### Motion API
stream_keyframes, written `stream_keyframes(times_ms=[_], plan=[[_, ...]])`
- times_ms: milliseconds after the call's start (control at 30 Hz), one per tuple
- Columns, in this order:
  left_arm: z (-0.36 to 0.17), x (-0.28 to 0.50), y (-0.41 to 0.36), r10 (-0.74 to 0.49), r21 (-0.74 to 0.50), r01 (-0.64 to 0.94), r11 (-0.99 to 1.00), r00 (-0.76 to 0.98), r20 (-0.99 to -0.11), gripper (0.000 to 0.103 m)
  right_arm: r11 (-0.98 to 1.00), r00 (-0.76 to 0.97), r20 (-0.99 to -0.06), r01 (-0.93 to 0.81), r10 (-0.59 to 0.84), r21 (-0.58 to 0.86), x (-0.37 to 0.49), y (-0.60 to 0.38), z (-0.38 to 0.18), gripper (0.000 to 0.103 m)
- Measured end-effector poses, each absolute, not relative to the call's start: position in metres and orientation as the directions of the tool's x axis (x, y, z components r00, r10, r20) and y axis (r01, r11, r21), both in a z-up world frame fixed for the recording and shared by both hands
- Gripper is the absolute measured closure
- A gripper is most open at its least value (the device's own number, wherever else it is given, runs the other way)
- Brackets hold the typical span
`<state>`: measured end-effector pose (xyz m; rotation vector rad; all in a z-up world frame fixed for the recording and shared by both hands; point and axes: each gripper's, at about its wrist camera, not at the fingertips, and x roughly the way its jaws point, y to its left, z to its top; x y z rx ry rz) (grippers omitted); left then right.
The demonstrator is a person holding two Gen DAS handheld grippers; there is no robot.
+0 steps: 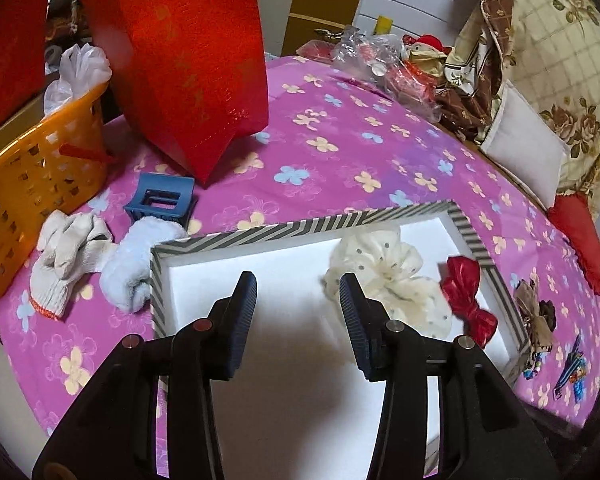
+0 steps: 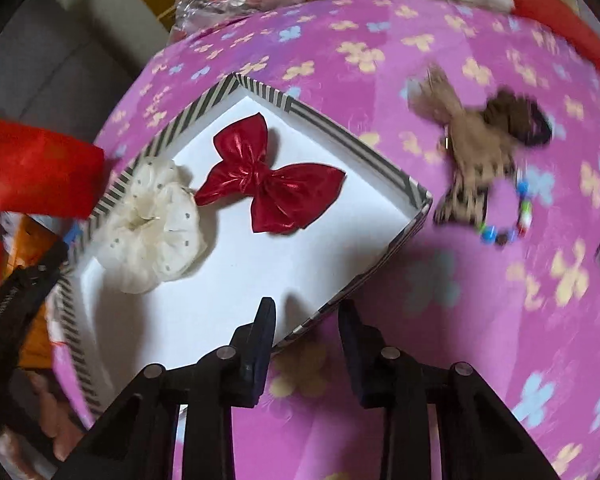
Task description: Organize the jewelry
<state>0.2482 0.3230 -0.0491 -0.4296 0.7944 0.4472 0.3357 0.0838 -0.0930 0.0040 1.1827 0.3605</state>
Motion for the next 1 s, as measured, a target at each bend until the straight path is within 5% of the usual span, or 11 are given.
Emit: stream_keyframes(times_ms=[433, 533, 667, 767, 867, 1000], plan=[[-0.063, 0.265, 0.301, 0.171, -0.179, -0.493, 0.851, 0.584, -0.793, 0.061, 0.9, 0.493, -0.869, -0.396, 0.043, -0.18, 0.422, 0.129, -0.097, 0.08], [-0.061, 0.269, 0.295, 0.161, -0.185, -0.483, 0.856, 0.588, -0.793, 0.06, 0.902, 0.489, -0.869, -0.404, 0.072, -0.152, 0.431, 0.134, -0.092, 0.08], [-0.054, 0.27, 0.283, 0.162, -0.187, -0.471, 0.862, 0.606, -0.779, 0.061, 0.93, 0.461, -0.852, -0.36, 0.247, 0.075, 0.426, 0.098, -0.061, 0.079], [-0.048, 0.269, 0.271, 0.139, -0.196, -0.442, 0.875, 0.619, -0.773, 0.06, 0.932, 0.487, -0.813, -0.315, 0.321, 0.18, 0.417, 0.05, -0.034, 0.052], [-0.043, 0.266, 0.257, 0.124, -0.196, -0.41, 0.891, 0.634, -0.763, 0.06, 0.958, 0.548, -0.79, -0.228, 0.276, 0.177, 0.409, -0.008, -0.018, 0.042], [-0.043, 0.26, 0.234, 0.022, -0.255, -0.333, 0.908, 0.645, -0.764, 0.06, 0.988, 0.541, -0.828, -0.118, 0.146, 0.097, 0.417, -0.065, -0.032, 0.047]])
